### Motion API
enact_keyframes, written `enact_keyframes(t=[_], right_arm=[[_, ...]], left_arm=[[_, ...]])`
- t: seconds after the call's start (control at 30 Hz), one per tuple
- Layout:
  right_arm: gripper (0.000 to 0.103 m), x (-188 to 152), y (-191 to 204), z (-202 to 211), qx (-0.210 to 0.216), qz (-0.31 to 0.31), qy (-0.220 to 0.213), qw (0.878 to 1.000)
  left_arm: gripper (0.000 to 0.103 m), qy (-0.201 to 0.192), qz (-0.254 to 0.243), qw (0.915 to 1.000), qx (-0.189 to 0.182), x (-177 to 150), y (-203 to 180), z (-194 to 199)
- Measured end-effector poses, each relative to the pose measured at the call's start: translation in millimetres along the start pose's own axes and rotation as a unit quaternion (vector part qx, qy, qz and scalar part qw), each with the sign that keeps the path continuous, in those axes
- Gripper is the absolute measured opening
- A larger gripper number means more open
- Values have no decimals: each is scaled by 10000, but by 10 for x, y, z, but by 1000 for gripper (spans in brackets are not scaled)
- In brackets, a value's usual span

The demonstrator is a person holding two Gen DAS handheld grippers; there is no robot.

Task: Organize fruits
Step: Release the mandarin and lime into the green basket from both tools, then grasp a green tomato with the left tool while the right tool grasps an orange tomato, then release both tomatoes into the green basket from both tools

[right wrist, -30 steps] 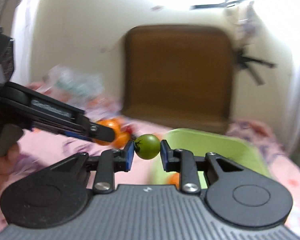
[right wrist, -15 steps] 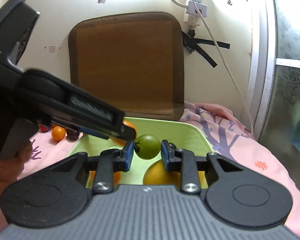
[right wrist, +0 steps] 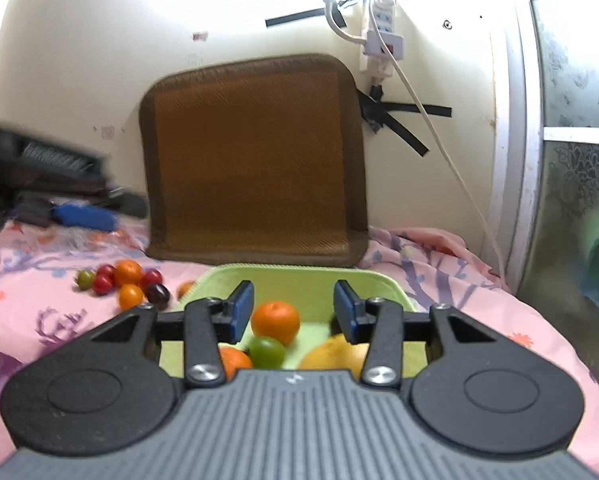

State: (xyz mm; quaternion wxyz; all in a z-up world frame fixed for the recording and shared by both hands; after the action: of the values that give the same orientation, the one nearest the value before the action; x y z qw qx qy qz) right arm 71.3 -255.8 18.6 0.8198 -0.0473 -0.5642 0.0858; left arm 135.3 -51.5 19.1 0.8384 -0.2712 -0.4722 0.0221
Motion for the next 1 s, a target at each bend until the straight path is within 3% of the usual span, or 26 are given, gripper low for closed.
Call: enact_keyframes(t=[0.17, 0.3, 0.43, 0.63, 0.83, 0.9, 0.93, 1.0], right_arm=[[46, 145, 270, -29, 574, -90, 20, 9983], [46, 202, 662, -111, 1125, 47, 203, 9934], [46, 180, 1032, -238, 1533, 166, 476, 9869], [46, 159, 1382, -666, 1566, 421, 884, 9828], [46, 55, 1452, -1117, 1666, 12, 1544, 9739], [44, 11, 1464, -1201, 1729, -166, 1683, 9703], [45, -7, 1488, -1220, 1717, -205, 1706, 9701], [42, -11, 1519, -1225, 1661, -211, 1641, 9721]], left_arm=[[51, -104, 307, 9956, 881, -36, 786, 182], [51, 65, 457, 9915, 1214, -164, 1142, 182], [51, 187, 582, 9929, 1024, -149, 1201, 67], [51, 347, 324, 9949, 885, -35, 1094, -342], [51, 567, 509, 9942, 759, -65, 1183, -587], [38, 626, 600, 9942, 638, -66, 1199, -616], [26, 666, 645, 9940, 573, -70, 1206, -628], [25, 716, 742, 9938, 420, -84, 1209, -630]])
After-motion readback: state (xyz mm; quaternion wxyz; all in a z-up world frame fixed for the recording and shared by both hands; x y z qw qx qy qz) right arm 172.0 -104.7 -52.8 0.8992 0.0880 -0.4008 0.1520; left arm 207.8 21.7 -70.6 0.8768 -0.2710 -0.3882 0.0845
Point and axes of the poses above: each gripper's, at about its wrist camera, not at the fingertips, and z roughly against the way its jaws point, y to its left, x to its top, the point moved 9 cm from there along -z, roughly the way its jaws point, and after that the axes turned 12 degrees about z, right-handed, at the moved point
